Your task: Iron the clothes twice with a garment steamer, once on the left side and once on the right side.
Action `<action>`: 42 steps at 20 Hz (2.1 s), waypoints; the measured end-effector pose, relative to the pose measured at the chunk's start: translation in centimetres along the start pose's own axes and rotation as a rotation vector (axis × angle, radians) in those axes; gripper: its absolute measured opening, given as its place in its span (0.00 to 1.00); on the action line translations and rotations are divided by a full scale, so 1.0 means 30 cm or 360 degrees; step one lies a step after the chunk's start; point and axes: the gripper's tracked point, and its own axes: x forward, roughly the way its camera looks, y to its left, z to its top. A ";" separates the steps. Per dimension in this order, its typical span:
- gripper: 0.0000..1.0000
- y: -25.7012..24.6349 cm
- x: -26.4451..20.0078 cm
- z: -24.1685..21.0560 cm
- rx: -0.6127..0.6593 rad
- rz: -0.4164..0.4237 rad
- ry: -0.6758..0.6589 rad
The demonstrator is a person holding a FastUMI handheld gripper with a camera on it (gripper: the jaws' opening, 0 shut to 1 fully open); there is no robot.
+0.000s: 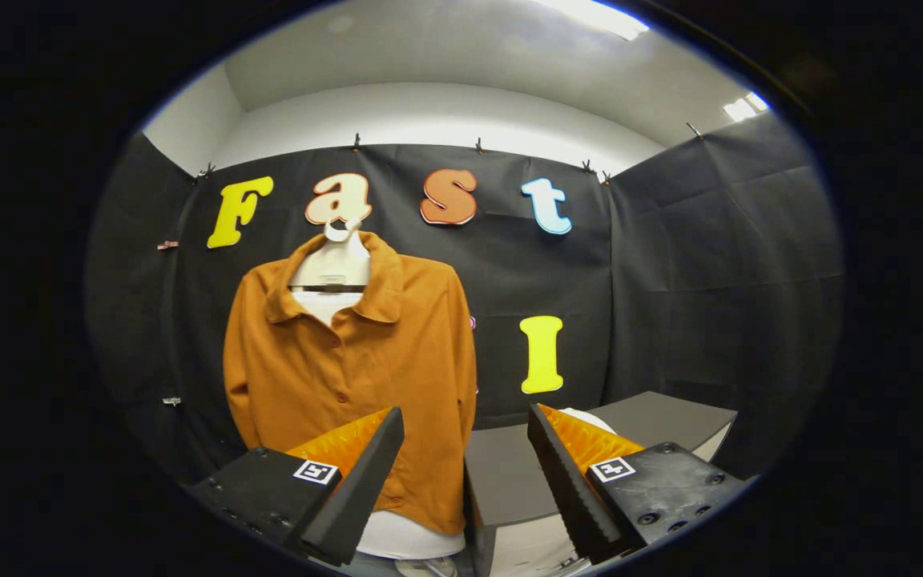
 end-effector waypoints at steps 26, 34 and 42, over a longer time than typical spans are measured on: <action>0.98 -0.689 0.573 -0.524 0.0124 -0.0146 0.0797; 0.81 -0.690 0.605 -0.667 0.0149 -0.0098 0.1030; 0.41 -0.734 0.579 -0.596 0.0221 -0.0146 0.0942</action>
